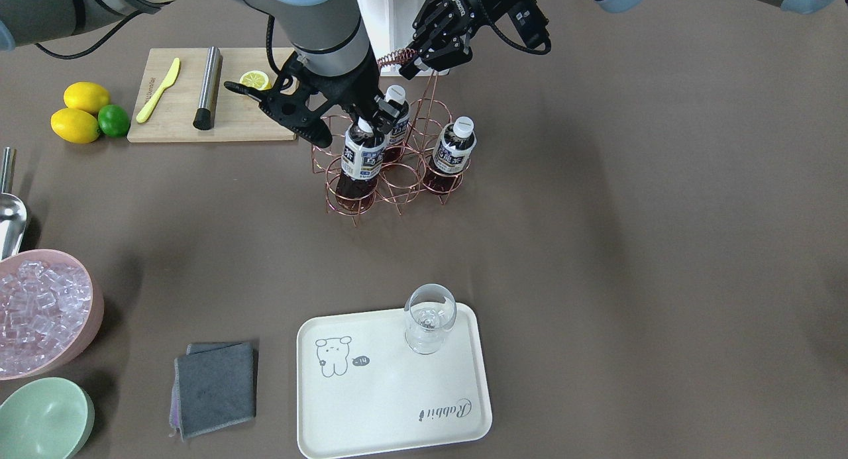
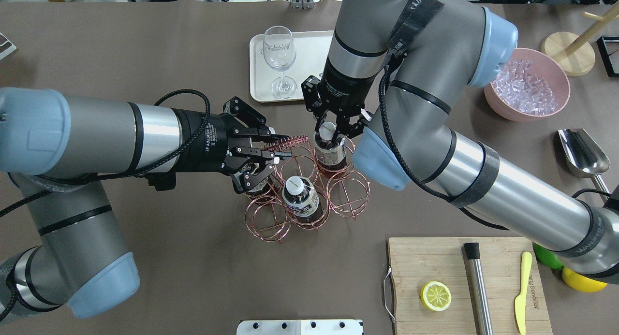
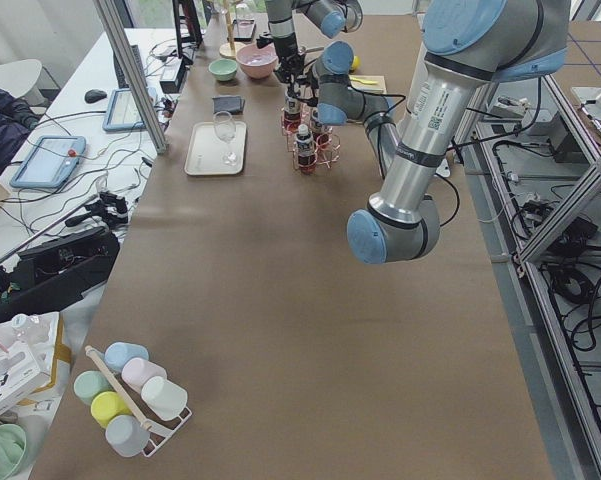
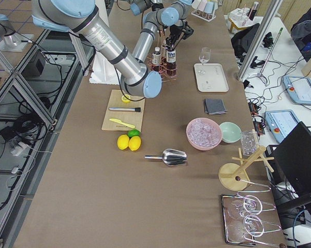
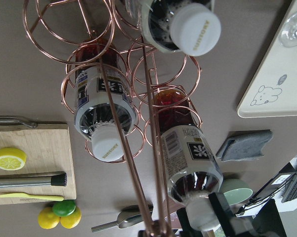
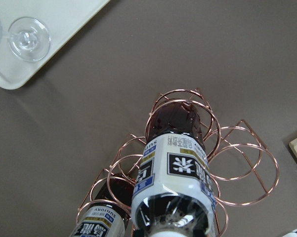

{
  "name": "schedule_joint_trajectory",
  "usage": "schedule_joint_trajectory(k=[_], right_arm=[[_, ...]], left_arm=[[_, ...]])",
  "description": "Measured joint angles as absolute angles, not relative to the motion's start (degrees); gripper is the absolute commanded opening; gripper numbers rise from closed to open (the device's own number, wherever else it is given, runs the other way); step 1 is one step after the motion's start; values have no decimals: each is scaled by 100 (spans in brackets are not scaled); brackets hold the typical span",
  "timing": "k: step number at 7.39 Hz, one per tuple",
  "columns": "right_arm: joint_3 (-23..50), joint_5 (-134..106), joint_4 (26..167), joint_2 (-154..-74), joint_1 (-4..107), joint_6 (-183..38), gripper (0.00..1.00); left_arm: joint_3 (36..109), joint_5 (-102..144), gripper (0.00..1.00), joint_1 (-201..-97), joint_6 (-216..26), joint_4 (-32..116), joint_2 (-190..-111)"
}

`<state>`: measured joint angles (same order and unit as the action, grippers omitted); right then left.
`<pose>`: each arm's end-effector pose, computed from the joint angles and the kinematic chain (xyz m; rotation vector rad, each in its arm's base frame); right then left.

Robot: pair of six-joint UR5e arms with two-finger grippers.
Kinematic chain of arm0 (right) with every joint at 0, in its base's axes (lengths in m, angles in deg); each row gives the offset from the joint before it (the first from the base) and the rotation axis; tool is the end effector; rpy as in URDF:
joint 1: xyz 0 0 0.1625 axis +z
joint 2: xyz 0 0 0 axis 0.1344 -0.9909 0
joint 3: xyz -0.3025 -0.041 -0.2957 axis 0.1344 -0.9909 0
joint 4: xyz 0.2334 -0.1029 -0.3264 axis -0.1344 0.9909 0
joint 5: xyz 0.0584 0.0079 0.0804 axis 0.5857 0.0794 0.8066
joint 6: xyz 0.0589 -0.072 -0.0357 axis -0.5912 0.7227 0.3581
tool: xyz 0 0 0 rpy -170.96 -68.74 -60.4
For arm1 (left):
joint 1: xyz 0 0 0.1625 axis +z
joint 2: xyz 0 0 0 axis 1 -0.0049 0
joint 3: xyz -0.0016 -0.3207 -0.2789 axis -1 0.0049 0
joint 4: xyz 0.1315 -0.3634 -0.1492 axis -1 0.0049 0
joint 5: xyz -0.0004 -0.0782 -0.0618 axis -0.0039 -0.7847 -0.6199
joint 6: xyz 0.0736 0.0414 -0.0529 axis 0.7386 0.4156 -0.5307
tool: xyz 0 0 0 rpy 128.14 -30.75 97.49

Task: Take tea from basket to plate

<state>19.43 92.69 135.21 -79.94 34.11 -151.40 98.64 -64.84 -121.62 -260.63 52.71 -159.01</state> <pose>-0.4359 -0.4832 0.0602 -0.4415 -0.8241 0.5288 0.3820 -0.3596 0.1123 -1.0995 1.4220 -1.3726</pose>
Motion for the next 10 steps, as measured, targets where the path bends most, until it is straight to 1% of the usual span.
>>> schedule_joint_trajectory(k=[2, 6, 8, 10], right_arm=[[2270, 9269, 14208, -7770, 3430, -14914, 0], [2902, 9017, 15206, -7728, 3489, -14225, 0], [2977, 8980, 15370, -7734, 3771, -13782, 0], [2812, 9023, 15394, -7731, 4130, -13190, 0]], left_arm=[[9860, -6485, 0, -12162, -26063, 5269, -15904], [9859, -6484, 0, -12162, -26063, 5269, -15922], [9859, -6484, 0, -12162, -26067, 5268, -15933], [9859, -6484, 0, -12165, -26071, 5269, -15944]])
